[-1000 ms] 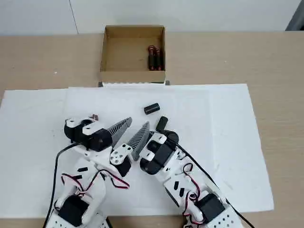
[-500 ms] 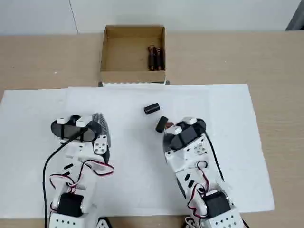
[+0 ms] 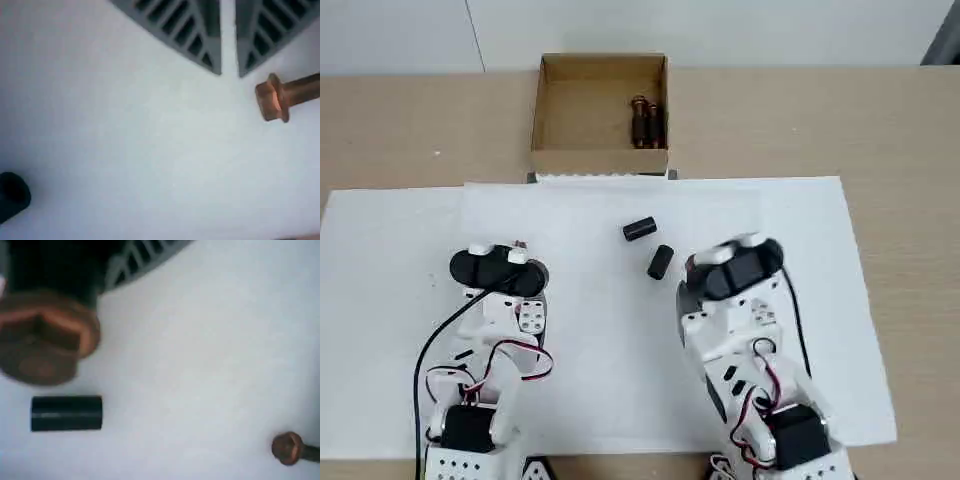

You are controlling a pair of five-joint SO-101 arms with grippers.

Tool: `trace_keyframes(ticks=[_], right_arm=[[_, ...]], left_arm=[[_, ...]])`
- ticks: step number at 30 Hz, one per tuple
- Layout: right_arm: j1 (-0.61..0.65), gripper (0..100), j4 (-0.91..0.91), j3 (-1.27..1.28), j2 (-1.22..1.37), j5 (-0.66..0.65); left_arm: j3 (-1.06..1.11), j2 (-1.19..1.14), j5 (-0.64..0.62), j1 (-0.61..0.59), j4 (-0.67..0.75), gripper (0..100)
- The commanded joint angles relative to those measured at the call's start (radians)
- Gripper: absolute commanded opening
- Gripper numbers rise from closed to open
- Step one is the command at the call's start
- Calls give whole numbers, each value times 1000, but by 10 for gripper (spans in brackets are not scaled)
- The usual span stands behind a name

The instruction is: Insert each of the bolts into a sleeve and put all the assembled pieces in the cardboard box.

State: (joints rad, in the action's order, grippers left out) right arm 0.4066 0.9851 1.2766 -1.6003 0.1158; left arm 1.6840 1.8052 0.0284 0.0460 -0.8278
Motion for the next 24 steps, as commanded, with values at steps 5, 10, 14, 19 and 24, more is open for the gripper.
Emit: trace_keyframes(ticks=[5, 10, 14, 19, 24], right_arm=[[-25, 3, -88, -486, 584, 63], [-87, 3, -188, -781, 972, 57], [-101, 3, -220, -1037, 1257, 55], [-104, 3, -223, -1379, 1593, 55], [-102, 4, -223, -1729, 1919, 18]], left_arm=[[-4, 8, 5, -2, -49, 6], [-4, 8, 9, -3, -51, 7], [-4, 8, 25, 2, -52, 7], [-4, 8, 43, 5, -52, 7], [-4, 8, 43, 5, -52, 7]])
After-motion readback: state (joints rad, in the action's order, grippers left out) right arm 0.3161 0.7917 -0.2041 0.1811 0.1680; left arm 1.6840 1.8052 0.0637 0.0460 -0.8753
